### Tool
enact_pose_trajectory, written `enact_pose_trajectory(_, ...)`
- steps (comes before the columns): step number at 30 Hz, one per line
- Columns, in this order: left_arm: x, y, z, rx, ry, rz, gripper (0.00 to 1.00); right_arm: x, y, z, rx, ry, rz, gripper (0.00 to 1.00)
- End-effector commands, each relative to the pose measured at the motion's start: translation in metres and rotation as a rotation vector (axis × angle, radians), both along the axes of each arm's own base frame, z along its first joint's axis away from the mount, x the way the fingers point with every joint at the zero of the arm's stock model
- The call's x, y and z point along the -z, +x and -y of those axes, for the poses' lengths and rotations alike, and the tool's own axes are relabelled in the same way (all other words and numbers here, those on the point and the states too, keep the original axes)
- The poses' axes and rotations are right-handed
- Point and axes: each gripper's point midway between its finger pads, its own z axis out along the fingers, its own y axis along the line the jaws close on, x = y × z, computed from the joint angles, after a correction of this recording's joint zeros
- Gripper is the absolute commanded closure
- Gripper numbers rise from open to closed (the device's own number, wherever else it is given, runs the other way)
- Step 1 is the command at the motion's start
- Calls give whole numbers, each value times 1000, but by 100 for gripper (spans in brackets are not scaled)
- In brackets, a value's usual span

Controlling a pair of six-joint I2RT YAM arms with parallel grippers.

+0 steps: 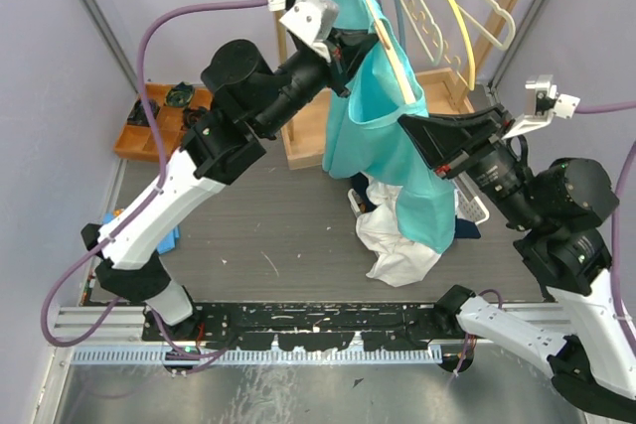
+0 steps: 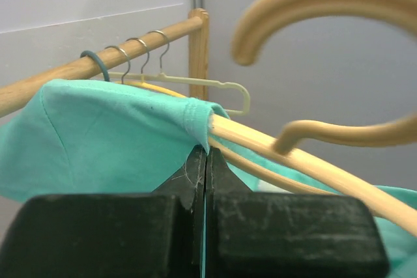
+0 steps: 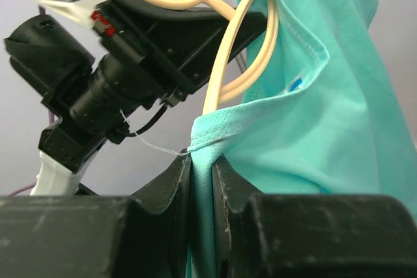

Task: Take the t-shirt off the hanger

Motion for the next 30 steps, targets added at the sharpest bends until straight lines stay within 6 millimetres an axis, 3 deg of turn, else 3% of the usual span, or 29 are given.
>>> enact_pose_trajectory(1,-16,-44,-15,123,-15,0,100,-31,5,-10,-37,114,58,99)
enact_pose_trajectory(7,-5,-57,-32,123,9,-36,100,-31,14,-23,-72,144,36,99)
enact_pose_trajectory(9,-2,-55,-40,95,17,-47,80,-32,15,-26,-85,159,29,99)
enact_pose_trajectory(11,0,-54,-46,68,19,-50,42,-31,16,-29,-101,176,19,99)
enact_pose_trajectory(15,-1,-49,-55,19,17,-24,18,-32,16,-32,-130,217,-2,99)
enact_pose_trajectory(23,-14,-37,-49,-45,19,128,13,-32,13,-37,-173,244,-32,99)
enact_pose_trajectory(30,-11,-24,-40,-86,14,196,21,-33,6,-38,-210,264,-53,99)
